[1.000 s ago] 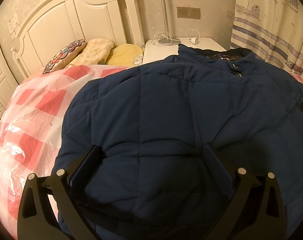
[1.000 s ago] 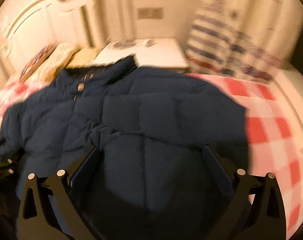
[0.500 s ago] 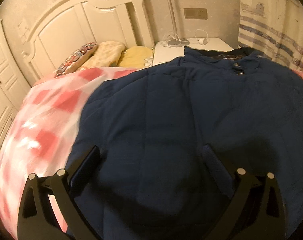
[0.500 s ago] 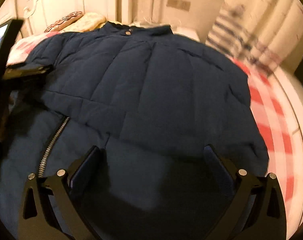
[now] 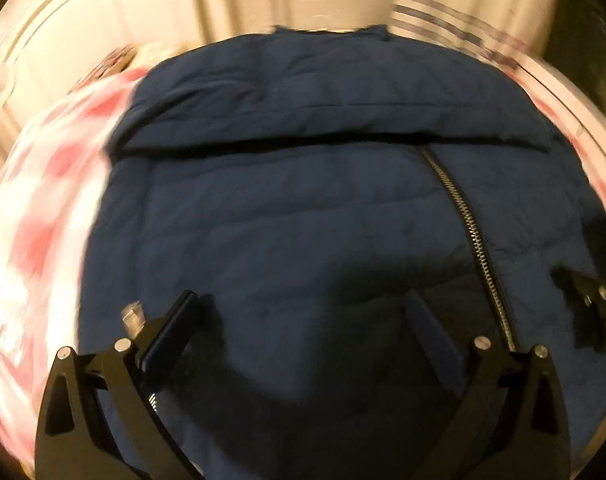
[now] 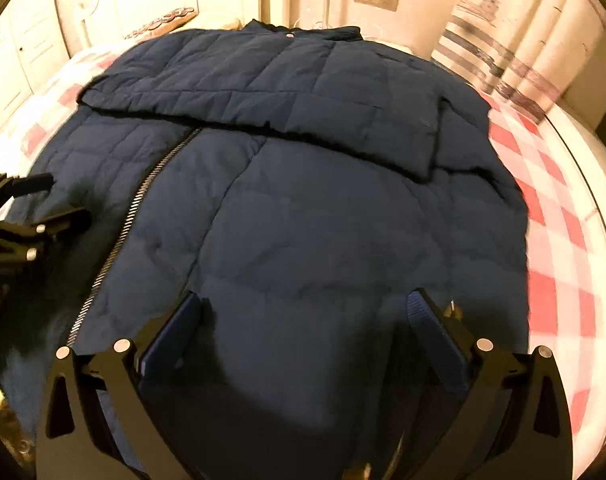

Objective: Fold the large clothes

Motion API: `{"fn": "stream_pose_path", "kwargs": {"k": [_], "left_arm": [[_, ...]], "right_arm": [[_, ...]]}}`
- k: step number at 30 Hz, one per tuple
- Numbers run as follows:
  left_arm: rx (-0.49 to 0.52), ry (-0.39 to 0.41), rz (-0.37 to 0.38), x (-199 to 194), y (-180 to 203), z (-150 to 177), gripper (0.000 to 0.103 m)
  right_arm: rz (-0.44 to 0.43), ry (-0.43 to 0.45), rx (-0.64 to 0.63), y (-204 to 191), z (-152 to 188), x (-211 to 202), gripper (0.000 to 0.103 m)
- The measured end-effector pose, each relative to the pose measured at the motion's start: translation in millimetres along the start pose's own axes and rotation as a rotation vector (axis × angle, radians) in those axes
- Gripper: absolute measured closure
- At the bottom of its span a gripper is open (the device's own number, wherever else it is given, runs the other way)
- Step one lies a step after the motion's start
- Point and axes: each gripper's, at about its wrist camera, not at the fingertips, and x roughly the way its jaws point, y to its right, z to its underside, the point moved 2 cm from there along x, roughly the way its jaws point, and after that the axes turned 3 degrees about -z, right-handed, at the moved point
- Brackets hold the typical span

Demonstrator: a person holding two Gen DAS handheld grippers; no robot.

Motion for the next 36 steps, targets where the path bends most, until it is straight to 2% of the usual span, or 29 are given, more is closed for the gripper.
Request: {"fn": "stream_pose_path", "kwargs": {"k": [3,5,6,7,8,11,13,15,18,19,22,24,27,29,30,32,36], "left_arm": [[-0.001,0.054,0.006,-23.1,-7.8,16.4,0.002],[0.027,0.070,-0.024,-29.4,-9.3,35.4,0.002],[0.051,0.045,-0.058,-23.1,-10.0,47.8,0.002],[0.051,0.041,-0.051,-19.9,-6.0,53.7,0.002],[0.029,0.071,-0.033,-22.8,-8.8,60.6,0.002],[-0.008,0.040,-0.028,-35.4,-16.6,67.8,0.002],[-0.010,0.074,-0.019,-53.6,-18.1,74.4,0.002],[0.044,0.127,-0.021,-69.1,-14.1,86.4,0.002],[0.127,0.092,-0.080,-54.1,-2.6,101.3,0.002],[0.101,0.121,-0.055,-53.0,-6.6,106.1,0.002],[0.039,0.080,-0.015,-56.5,-16.1,106.0,0.002],[0.045,0.099,-0.016,-69.1,-16.8,109.5,0.002],[0.089,0.147,-0.015,-81.5,-17.3,123.3,0.002],[0.117,0.126,-0.033,-74.2,-17.6,136.5,0.002],[0.111,0.137,-0.020,-72.9,-19.1,141.2,0.002],[0.072,0.154,0.007,-77.8,-28.6,152.4,0.002],[0.058,0.204,-0.050,-92.8,-47.9,170.9,0.002]], "right_arm": [[-0.045,0.063,-0.021,-8.0,15.4,-24.7,0.005],[-0.072,0.051,-0.052,-17.9,35.6,-24.9,0.005],[-0.074,0.015,-0.076,-21.0,43.4,-15.8,0.004],[-0.058,0.026,-0.096,-22.3,51.0,-11.9,0.004],[-0.057,0.083,-0.096,-22.1,57.6,-17.1,0.004],[-0.046,0.053,-0.064,-22.9,63.9,-29.6,0.005],[-0.025,0.059,-0.066,-27.2,68.2,-41.6,0.005],[-0.046,0.090,-0.101,-32.8,78.3,-50.6,0.005],[-0.057,0.081,-0.146,-40.5,103.9,-44.2,0.004],[-0.072,0.121,-0.134,-39.2,110.4,-47.4,0.004],[-0.066,0.116,-0.101,-37.2,114.7,-55.7,0.005],[-0.059,0.128,-0.085,-37.3,116.6,-66.9,0.005],[-0.085,0.175,-0.124,-38.9,126.0,-75.9,0.005],[-0.086,0.142,-0.129,-35.8,137.2,-61.8,0.004],[-0.092,0.178,-0.130,-33.3,139.3,-63.2,0.004],[-0.082,0.184,-0.124,-31.7,142.0,-66.9,0.005],[-0.071,0.209,-0.113,-23.2,152.9,-80.6,0.005]]}}
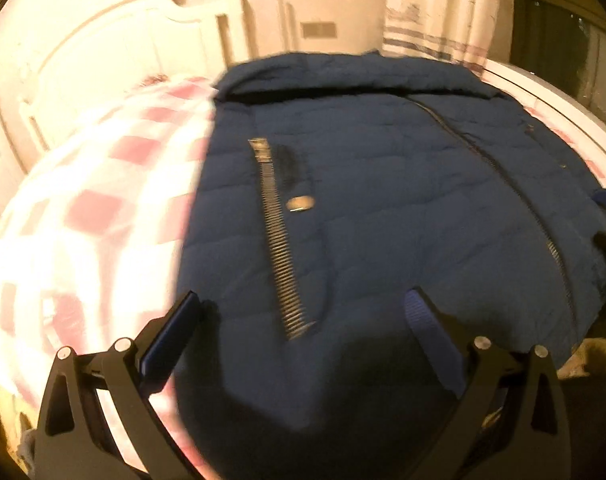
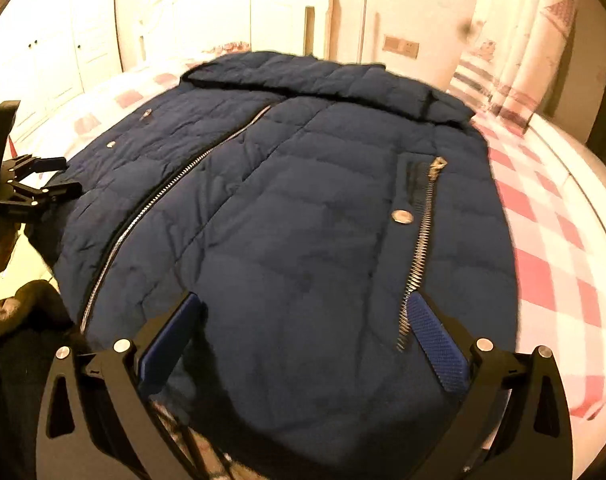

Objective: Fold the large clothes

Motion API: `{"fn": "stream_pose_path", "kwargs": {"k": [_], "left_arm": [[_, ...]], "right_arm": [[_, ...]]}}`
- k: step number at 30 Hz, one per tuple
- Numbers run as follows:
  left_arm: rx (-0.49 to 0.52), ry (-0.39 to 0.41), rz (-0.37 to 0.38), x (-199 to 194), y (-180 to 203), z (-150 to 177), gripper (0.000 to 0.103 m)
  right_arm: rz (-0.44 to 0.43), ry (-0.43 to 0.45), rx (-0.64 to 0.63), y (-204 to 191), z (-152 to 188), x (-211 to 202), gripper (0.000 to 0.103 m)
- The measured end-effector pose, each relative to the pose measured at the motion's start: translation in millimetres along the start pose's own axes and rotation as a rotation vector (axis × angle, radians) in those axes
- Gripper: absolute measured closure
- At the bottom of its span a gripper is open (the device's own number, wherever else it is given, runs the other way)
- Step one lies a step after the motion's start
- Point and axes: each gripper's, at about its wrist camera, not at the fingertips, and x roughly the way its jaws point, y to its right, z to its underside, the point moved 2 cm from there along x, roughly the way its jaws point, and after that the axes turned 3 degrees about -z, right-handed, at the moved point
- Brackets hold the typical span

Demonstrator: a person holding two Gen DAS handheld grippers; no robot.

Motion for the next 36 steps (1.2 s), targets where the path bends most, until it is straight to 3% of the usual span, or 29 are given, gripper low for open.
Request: {"fn": "stream_pose_path", "kwargs": {"k": [3,7,11,14,18,20,22,23,25,29,33,36], "left_arm": [[-0.068,-0.004,0.021,-4.5,-19.0,11.5,0.002],[-0.136,0.005,-0.010,-13.6,-40.5,16.6,0.002],[-0.162,-0.004,0.037,-16.3,-48.9,24.8,0.002],[-0.198,-0.038,0.129,-12.4,-45.7,33.2,0.002],[-0.128,-0.017,0.144,-17.9,-28.6,39.8,0.003],[-0.114,-0.016,0.132,-19.8,-24.9,41.8,0.010],[-0.125,-0.016,0.119,-24.3,-28.2,46.1,0.025],[-0.142,-0.014,0.127,-27.5,-32.5,48.1,0.035],[-0.179,-0.018,0.156,-31.7,-40.8,51.6,0.042],[-0.255,-0.054,0.219,-27.4,-51.8,59.6,0.042],[-0.378,-0.120,0.301,-10.5,-62.1,66.1,0.030],[-0.391,-0.126,0.328,-4.8,-61.7,66.3,0.030]], "right_arm": [[-0.003,-0.016,0.044,16.6,18.6,-1.9,0.005],[-0.013,0.063,0.153,40.7,37.8,-33.7,0.005],[-0.005,0.063,0.350,85.7,72.4,-47.5,0.005],[-0.074,0.084,0.452,99.9,93.3,-47.7,0.005],[-0.175,0.086,0.511,104.6,104.8,-31.3,0.009],[-0.253,0.076,0.526,101.6,104.9,-20.8,0.040],[-0.253,0.084,0.498,94.0,101.4,-22.5,0.042],[-0.250,0.090,0.471,90.8,100.4,-26.2,0.049],[-0.260,0.108,0.447,87.4,99.3,-32.6,0.056],[-0.262,0.154,0.411,83.4,98.9,-42.2,0.057],[-0.233,0.158,0.405,85.4,96.3,-36.6,0.056],[-0.247,0.159,0.423,90.1,96.5,-33.1,0.056]]}}
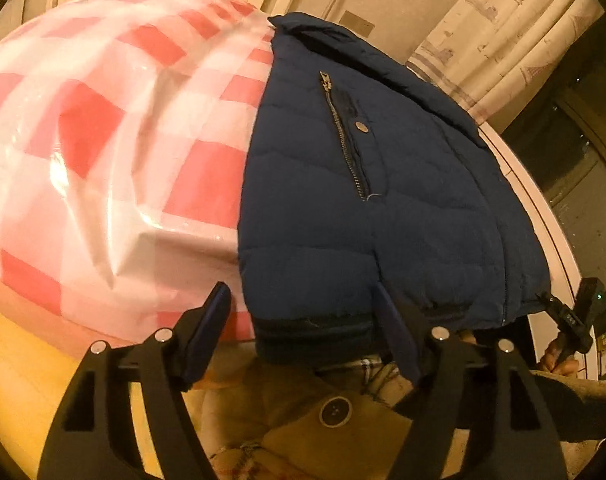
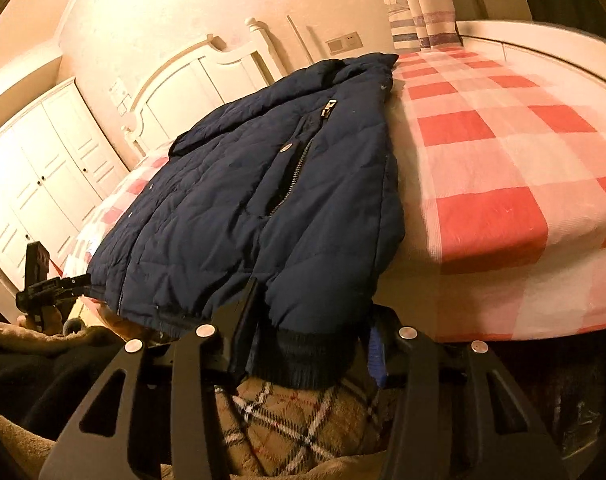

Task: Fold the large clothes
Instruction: 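Grasp the jacket hem with both grippers and lift it off the bed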

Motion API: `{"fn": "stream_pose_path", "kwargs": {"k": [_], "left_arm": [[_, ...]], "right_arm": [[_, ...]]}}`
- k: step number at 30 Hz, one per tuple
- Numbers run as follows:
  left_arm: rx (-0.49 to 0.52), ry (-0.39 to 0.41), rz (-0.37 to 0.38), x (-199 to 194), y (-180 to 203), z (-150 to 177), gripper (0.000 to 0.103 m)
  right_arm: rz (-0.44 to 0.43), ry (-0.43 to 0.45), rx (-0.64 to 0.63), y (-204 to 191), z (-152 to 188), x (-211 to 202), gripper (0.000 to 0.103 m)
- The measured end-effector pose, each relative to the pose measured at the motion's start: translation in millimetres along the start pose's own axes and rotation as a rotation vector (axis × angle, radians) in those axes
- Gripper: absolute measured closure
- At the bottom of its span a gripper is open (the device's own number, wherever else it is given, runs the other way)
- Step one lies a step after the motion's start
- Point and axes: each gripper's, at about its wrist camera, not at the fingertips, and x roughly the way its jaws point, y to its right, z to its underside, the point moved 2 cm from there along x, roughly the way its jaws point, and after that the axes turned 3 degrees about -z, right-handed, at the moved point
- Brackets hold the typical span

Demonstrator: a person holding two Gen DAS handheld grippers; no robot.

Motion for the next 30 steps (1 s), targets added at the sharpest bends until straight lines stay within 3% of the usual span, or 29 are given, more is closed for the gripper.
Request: {"fn": "stream_pose_path", "kwargs": {"k": [3,6,9,10,12,13,14,17,23,30], "left_arm": [[-0.042,-0.008,0.002,6.3,-8.7,2.0,0.016],[-0.068,-0.006,0.041,7.9,-11.5,2.4,0.019],[-0.018,0.010,0.085,9.2,-2.6,0.5,0.034],[-0.007,0.010,0.101,10.1,0.5,0.5,0.047],[0.038,0.017,0.081,7.0,7.9,0.9,0.056],[0.059,0.023,0.077,3.4,10.7,1.9,0.067],[0.075,0.036,0.086,-2.8,13.3,2.6,0.075],[0.083,0.119,0.158,-26.8,22.2,-1.3,0.087],[0.001,0.275,0.375,-79.2,27.4,-25.8,0.090],[-0.018,0.441,0.507,-150.0,29.4,-34.8,0.091]], "right_arm": [[-0.032,0.000,0.048,8.0,0.6,6.0,0.051],[-0.052,0.005,0.065,10.3,2.0,5.7,0.051],[-0.063,0.001,0.072,12.0,1.5,6.2,0.051],[-0.070,0.002,0.074,11.8,2.0,6.5,0.051],[-0.057,0.008,0.040,6.7,2.8,5.9,0.057],[-0.059,0.008,0.018,3.0,3.9,3.5,0.065],[-0.054,0.011,-0.016,-1.8,5.2,-0.9,0.071],[-0.054,0.047,-0.086,-16.4,6.0,-17.2,0.080],[-0.160,0.205,-0.102,-44.5,-12.4,-50.6,0.085],[-0.324,0.397,-0.126,-81.4,-38.4,-111.9,0.086]]}}
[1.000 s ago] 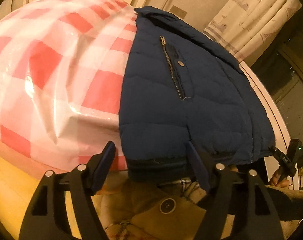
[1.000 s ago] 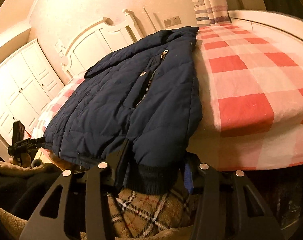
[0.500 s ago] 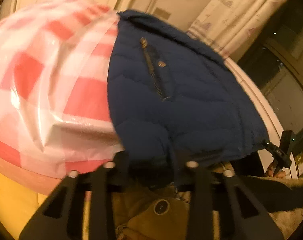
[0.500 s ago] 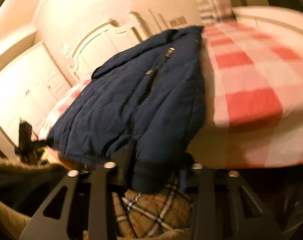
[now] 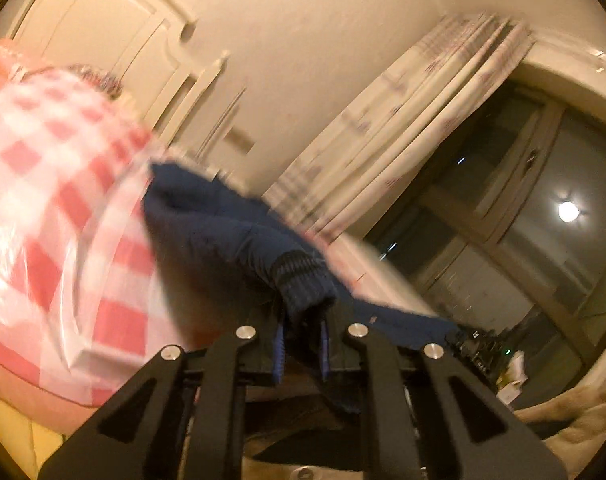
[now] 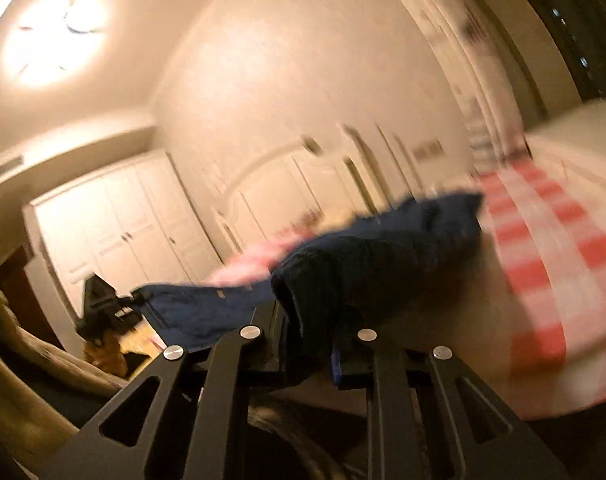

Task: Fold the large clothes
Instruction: 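Grasp the jacket hem with both grippers and lift it off the bed, then carry the lifted hem over the jacket body toward the collar with both grippers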

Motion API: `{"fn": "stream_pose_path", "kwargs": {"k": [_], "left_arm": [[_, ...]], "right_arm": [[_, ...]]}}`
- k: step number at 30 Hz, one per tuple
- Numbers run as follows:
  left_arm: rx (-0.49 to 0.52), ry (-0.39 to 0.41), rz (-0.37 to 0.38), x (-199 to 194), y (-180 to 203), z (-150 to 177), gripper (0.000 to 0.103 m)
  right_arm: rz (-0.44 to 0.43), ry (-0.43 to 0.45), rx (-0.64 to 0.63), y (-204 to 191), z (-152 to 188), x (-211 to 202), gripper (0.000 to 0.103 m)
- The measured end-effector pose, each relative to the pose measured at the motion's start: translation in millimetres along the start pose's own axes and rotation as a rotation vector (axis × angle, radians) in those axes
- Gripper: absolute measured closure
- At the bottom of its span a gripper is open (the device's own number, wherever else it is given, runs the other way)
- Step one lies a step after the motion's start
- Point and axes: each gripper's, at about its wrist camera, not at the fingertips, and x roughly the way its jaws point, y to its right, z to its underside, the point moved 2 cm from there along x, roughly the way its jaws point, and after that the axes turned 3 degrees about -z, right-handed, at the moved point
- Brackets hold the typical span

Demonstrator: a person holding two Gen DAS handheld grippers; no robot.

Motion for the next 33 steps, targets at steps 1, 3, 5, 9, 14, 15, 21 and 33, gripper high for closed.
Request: {"fn": "stream_pose_path", "kwargs": {"k": [1,3,5,9,14,15,21,33], "left_arm": [[0.006,0.034,0.028,-10.7,8.0,-6.9,0.091],[0.022,0.089,0.074,-28.7,22.5,-18.1,0.091],[0.041,0.133,0.116,-41.8,35.1,-29.3,0.091],[0.094,0.206,0.189,-67.4,61.5,-45.8,0.091],[0.087,0.224,0.278,-54.2,74.0,-68.7,0.090],[0.092,0.225,0.266,-43.5,74.8,-76.4,0.090],[-0.023,0.172,0.047,55.7,20.4,-129.4,0.089],[-0.251,-0.191,-0.520,235.5,-150.6,-102.6,0.036]], "right_arm": [[-0.020,0.026,-0.022,-11.3,-8.4,-4.9,0.086],[-0.050,0.069,-0.057,-29.2,-23.0,-12.9,0.086],[-0.085,0.119,-0.079,-44.5,-37.4,-21.2,0.086],[-0.119,0.201,-0.114,-61.9,-64.5,-30.3,0.086],[-0.095,0.234,-0.094,-47.1,-106.9,1.8,0.086],[-0.089,0.239,-0.083,-41.4,-113.4,8.0,0.086],[0.108,0.111,-0.007,28.2,-147.3,121.0,0.086],[0.434,-0.383,0.375,207.5,-62.4,268.8,0.058]]}}
